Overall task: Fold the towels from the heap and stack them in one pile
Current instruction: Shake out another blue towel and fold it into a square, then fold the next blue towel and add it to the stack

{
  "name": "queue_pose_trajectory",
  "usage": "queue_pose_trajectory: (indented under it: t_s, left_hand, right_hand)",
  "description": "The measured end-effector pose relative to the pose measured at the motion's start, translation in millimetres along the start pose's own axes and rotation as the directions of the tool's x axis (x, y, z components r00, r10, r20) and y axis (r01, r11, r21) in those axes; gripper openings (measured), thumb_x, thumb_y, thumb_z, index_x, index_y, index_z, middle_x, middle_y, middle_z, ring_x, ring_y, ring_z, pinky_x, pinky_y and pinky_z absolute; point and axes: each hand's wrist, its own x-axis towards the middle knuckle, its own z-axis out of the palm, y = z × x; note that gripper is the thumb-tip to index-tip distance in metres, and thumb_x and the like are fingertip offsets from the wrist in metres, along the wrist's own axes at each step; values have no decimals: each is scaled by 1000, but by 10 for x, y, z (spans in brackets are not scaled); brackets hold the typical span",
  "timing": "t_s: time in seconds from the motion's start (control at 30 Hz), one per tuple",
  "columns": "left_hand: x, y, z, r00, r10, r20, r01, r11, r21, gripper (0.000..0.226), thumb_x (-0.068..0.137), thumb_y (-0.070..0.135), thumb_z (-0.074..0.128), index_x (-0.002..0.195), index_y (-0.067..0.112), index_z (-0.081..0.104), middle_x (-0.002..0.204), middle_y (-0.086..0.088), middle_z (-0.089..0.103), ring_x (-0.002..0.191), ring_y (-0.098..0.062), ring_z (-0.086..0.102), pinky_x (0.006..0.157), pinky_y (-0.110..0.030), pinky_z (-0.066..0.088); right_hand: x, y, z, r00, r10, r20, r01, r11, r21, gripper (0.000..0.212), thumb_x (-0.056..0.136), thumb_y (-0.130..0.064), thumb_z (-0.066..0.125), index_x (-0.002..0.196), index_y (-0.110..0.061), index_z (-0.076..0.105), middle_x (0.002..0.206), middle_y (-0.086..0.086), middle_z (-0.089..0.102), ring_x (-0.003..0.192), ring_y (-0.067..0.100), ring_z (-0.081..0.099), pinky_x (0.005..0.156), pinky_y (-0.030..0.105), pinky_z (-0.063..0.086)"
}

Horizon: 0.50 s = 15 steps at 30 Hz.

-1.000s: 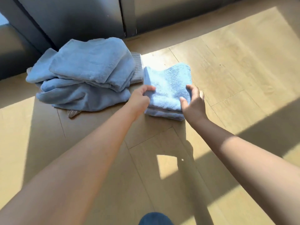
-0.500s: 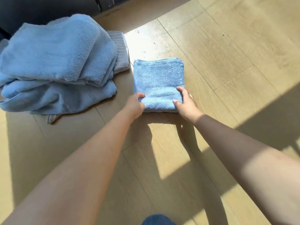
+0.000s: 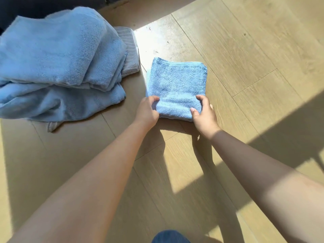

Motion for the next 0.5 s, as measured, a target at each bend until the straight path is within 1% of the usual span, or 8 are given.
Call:
queue_pose_trajectory:
  t_s: [0.07,0.17,0.2,0.27,0.3,0.4,0.43,0.5]
  left_hand:
    - [-1,-21,-3,1000,-2,22,2,1000,7,54,81,-11,41,132,5,48,131,-20,47,122,-31,44,96,-20,27]
    - [-41,-54,-36,1000,-26,11,26,999,-30,52,83,-5,45,132,12,49,140,-18,37,129,-31,36,107,-24,25]
    - [-74,-68,-59,999,-31,-8,31,998,-55,51,84,-4,45,132,13,49,141,-16,36,131,-30,35,108,-24,24]
    - [-145,-107,-130,998,-34,-60,28,995,-94,49,84,-4,44,131,11,50,136,-13,40,127,-28,39,105,-20,25]
    - [-175,-130,-185,996,-39,-84,31,995,-92,48,85,-3,43,131,9,49,134,-12,42,125,-27,41,102,-19,26]
    - [-227,-226,-435,982,-74,-173,64,996,-63,45,88,1,43,132,7,46,132,-13,45,121,-26,45,103,-26,30]
    - [-228,-270,-538,974,-87,-209,76,995,-60,43,88,3,42,131,7,47,131,-13,45,119,-26,46,101,-27,32]
    - [-247,-358,-770,956,-106,-275,92,994,-63,40,89,5,43,128,8,49,129,-13,47,116,-27,49,99,-28,35]
  right_hand:
    - [16,-8,-7,1000,13,28,-13,1000,-19,46,92,-15,49,136,-19,36,132,16,42,121,28,45,97,22,27]
    - [16,-26,-18,999,32,32,-30,997,-71,46,92,-18,50,136,-22,36,130,16,41,122,31,43,103,27,28]
    - [7,-35,-21,999,37,16,-35,993,-114,47,91,-20,50,136,-22,36,130,16,40,124,32,40,104,30,28]
    - [-25,-78,-31,998,23,-56,-35,974,-225,48,90,-22,51,135,-22,37,130,14,38,126,31,33,105,35,26]
    - [-45,-114,-35,994,1,-110,-31,962,-273,48,88,-21,51,135,-21,38,131,12,37,127,30,32,105,37,26]
    - [-116,-269,-5,965,-112,-237,19,932,-361,47,87,-20,51,133,-18,41,132,11,40,126,28,32,102,37,22]
    - [-136,-341,19,956,-155,-248,51,923,-380,45,88,-20,50,132,-18,42,131,11,41,125,28,33,101,36,21]
    - [-176,-529,93,948,-237,-211,132,899,-418,42,90,-22,49,131,-17,44,128,10,46,124,27,35,101,35,20]
